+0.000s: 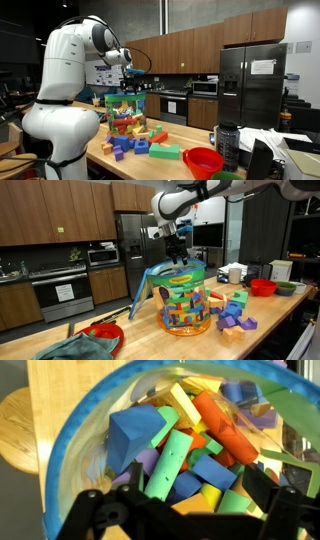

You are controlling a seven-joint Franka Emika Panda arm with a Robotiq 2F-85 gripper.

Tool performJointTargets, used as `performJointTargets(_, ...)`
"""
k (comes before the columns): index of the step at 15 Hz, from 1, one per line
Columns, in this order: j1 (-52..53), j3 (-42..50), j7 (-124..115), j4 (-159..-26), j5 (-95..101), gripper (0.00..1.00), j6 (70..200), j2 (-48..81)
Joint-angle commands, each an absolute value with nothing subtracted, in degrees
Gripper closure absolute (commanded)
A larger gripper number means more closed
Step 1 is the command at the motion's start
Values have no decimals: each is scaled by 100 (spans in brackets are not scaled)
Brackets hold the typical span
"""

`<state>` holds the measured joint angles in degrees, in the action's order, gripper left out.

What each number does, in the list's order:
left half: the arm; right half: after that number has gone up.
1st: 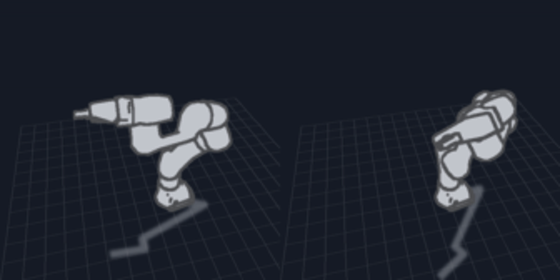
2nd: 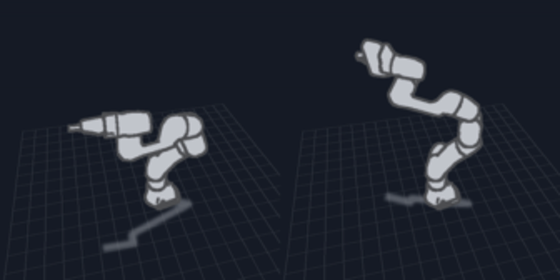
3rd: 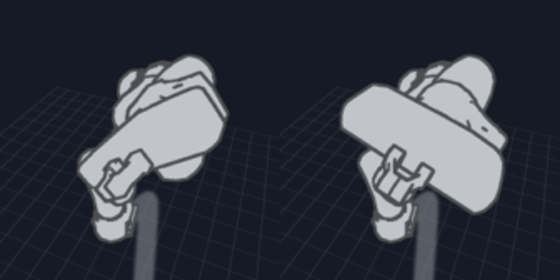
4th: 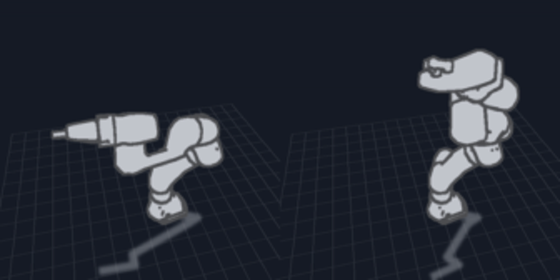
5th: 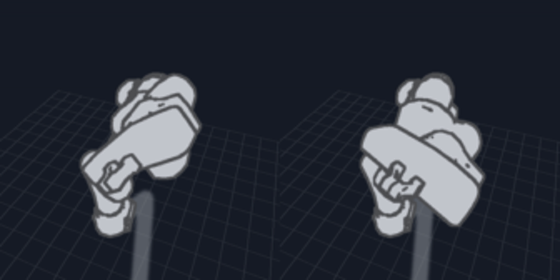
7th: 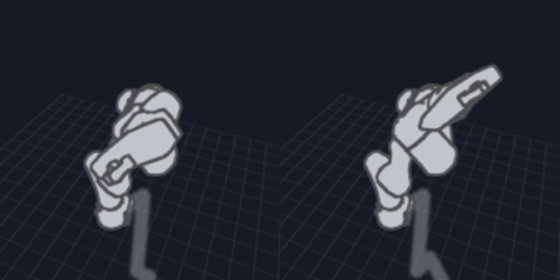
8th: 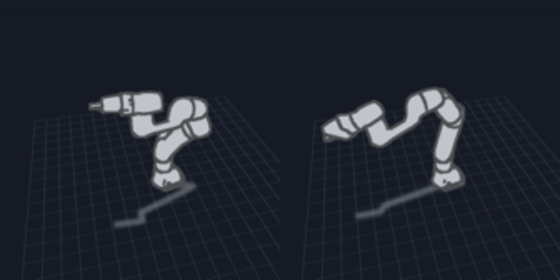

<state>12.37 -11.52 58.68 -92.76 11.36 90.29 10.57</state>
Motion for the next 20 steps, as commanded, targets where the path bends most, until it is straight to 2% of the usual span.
performJointTargets(1, 1578, -1288, 4306, -8967, 1364, 0, 8838, 1446)
performJointTargets(6, 2070, -1507, 2366, -8768, 1580, 0, 8524, 1791)
performJointTargets(14, 2211, -1581, 1746, -8802, 2075, 0, 7708, 1736)
performJointTargets(20, 2157, -1596, 1435, -9540, 2382, 0, 8260, 1547)
